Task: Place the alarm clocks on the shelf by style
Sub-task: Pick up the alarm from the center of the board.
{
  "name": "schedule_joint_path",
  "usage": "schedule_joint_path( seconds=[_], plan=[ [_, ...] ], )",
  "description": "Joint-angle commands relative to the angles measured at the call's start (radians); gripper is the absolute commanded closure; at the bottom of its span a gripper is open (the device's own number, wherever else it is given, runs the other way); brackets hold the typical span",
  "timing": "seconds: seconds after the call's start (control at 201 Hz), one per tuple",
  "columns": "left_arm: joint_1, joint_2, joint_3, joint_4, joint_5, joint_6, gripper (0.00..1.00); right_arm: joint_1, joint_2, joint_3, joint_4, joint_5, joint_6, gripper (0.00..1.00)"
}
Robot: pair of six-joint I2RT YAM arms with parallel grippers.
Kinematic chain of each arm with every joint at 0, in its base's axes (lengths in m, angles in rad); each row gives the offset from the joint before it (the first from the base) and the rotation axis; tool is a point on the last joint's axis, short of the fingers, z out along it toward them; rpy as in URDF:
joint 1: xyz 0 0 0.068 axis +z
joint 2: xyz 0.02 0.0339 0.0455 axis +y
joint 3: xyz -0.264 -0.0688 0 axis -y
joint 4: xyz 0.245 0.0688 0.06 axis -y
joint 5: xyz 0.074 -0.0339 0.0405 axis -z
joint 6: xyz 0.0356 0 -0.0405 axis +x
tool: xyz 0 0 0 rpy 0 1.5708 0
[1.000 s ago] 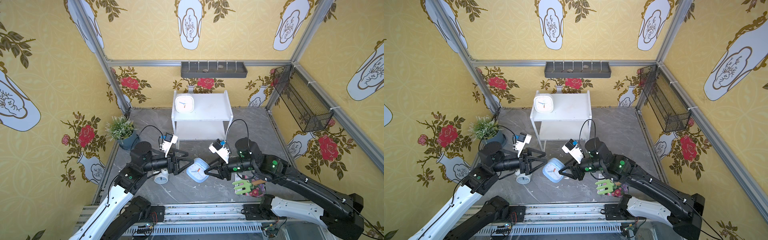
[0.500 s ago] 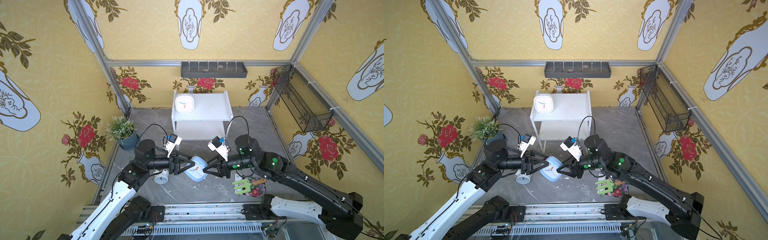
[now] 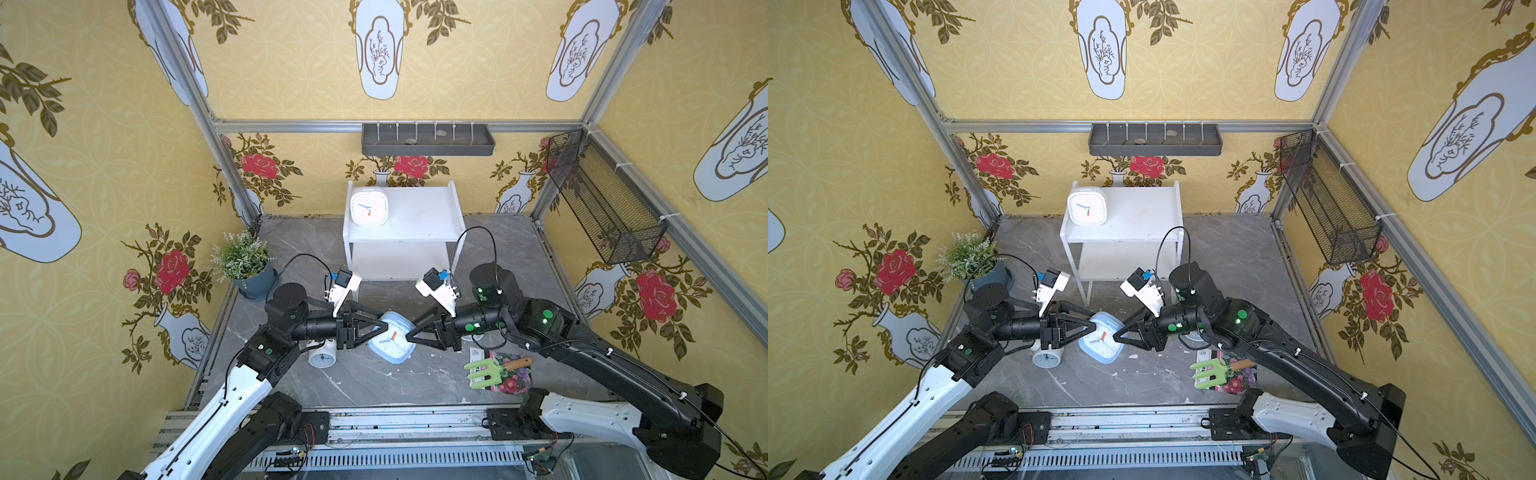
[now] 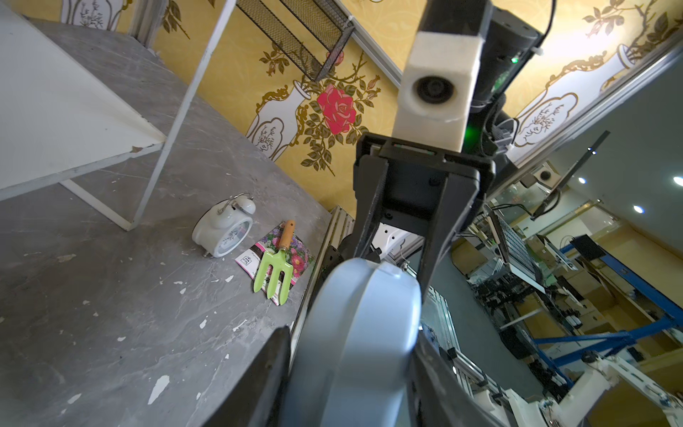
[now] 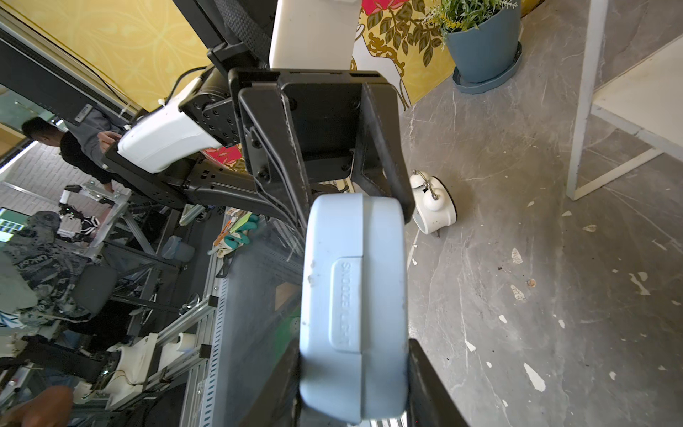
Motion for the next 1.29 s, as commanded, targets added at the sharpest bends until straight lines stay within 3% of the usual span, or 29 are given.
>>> schedule_joint_path(
  seconds=[0.0,0.423,0.528,0.617,0.876,1.095,1.29],
  plan=[
    [-0.001,0.009,-0.015,0.103,0.003,-0.100,0.57,0.001,0.003,0.003,0.073,0.021,-0.027,0.69],
    [-0.001,0.055,-0.105,0.429,0.006,-0.285,0.75,-0.030,0.000,-0.043,0.138,0.036,-0.007,0.68],
    [-0.001,0.062,-0.125,0.481,-0.015,-0.309,0.79,-0.041,-0.009,-0.058,0.156,0.103,0.006,0.60],
    [-0.001,0.070,-0.141,0.511,-0.054,-0.317,0.85,-0.050,-0.030,-0.095,0.207,0.193,0.040,0.40],
    [-0.001,0.077,-0.216,0.714,-0.221,-0.415,0.91,-0.057,-0.089,-0.181,0.373,0.290,0.162,0.14],
    [-0.001,0.066,-0.272,0.860,-0.308,-0.485,0.91,-0.064,-0.154,-0.312,0.632,0.153,0.314,0.15],
    [-0.001,0.073,-0.275,0.905,-0.312,-0.512,0.91,-0.069,-0.157,-0.389,0.819,0.054,0.413,0.30]
  ],
)
